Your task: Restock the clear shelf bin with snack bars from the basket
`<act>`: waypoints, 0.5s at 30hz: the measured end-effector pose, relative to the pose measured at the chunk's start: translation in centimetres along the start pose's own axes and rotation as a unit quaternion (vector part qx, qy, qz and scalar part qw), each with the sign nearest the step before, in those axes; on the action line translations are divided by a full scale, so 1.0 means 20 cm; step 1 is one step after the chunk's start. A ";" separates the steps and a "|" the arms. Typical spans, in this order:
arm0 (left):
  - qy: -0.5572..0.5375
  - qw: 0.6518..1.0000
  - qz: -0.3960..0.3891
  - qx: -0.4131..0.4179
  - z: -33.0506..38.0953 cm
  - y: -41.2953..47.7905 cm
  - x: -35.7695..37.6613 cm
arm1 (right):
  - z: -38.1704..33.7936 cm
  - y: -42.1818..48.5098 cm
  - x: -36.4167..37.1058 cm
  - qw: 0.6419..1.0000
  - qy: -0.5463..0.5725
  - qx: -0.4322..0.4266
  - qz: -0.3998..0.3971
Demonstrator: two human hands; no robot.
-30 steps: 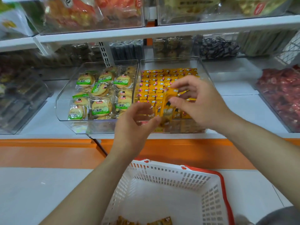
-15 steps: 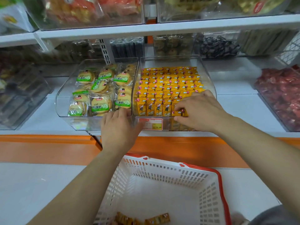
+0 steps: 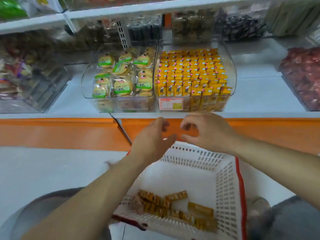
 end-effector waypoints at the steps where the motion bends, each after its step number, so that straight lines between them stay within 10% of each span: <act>1: 0.042 0.996 -0.073 0.020 -0.02 -0.03 0.09 | 0.03 -0.05 0.11 0.997 0.009 0.030 -0.070; 6: 0.123 0.946 -0.300 -0.014 -0.20 -0.12 0.58 | 0.36 -0.25 0.75 0.936 0.028 0.172 -0.307; 15: 0.170 0.899 -0.402 -0.042 -0.63 -0.26 1.26 | 0.73 -0.57 1.60 0.904 0.073 0.279 -0.317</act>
Point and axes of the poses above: each hand's wrist, its own y-axis towards the middle knuckle, its own x-axis out of the palm, z = x × y, the point moved 3 cm from there along y, towards the middle knuckle, and after that the axes turned 14 degrees about y, right-handed, at the moved point
